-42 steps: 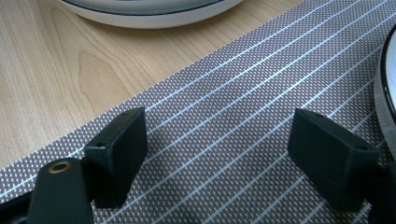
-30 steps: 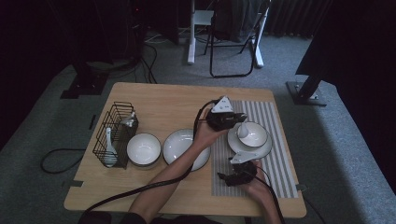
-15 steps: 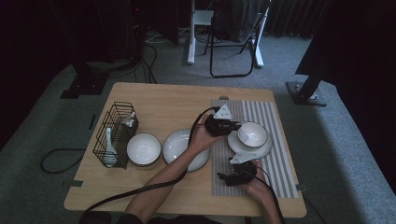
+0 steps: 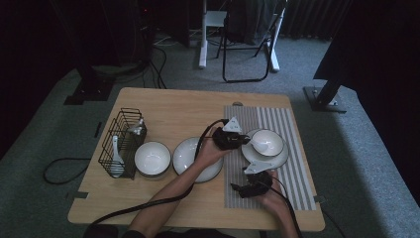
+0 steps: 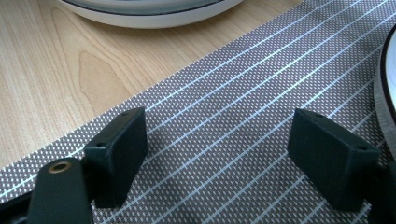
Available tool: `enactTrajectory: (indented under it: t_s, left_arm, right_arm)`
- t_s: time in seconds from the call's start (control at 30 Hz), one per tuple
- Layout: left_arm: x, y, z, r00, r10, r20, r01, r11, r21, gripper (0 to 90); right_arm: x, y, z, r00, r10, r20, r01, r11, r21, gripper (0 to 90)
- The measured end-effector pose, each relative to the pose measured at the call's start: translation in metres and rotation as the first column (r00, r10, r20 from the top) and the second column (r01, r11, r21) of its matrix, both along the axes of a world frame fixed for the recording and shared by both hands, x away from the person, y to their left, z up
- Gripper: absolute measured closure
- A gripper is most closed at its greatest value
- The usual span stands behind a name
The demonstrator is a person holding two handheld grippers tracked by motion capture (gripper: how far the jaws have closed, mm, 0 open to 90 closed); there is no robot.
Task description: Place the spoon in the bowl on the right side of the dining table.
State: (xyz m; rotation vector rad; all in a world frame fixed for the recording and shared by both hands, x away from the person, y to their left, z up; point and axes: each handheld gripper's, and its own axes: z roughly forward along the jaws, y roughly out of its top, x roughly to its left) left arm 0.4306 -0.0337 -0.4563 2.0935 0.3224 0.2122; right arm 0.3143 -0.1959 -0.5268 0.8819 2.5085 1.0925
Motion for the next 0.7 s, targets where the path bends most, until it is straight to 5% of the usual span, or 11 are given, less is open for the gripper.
enactTrajectory:
  t_s: [0.7]
  left_arm:
    - [-0.0007,-0.003,-0.0091,0.9996,0.005,-0.027,-0.004,0.9994,0.034,79.5]
  right_arm:
    - [0.0,-0.0001,0.0,1.0,0.001,0.0,-0.001,1.0,0.0,19.5]
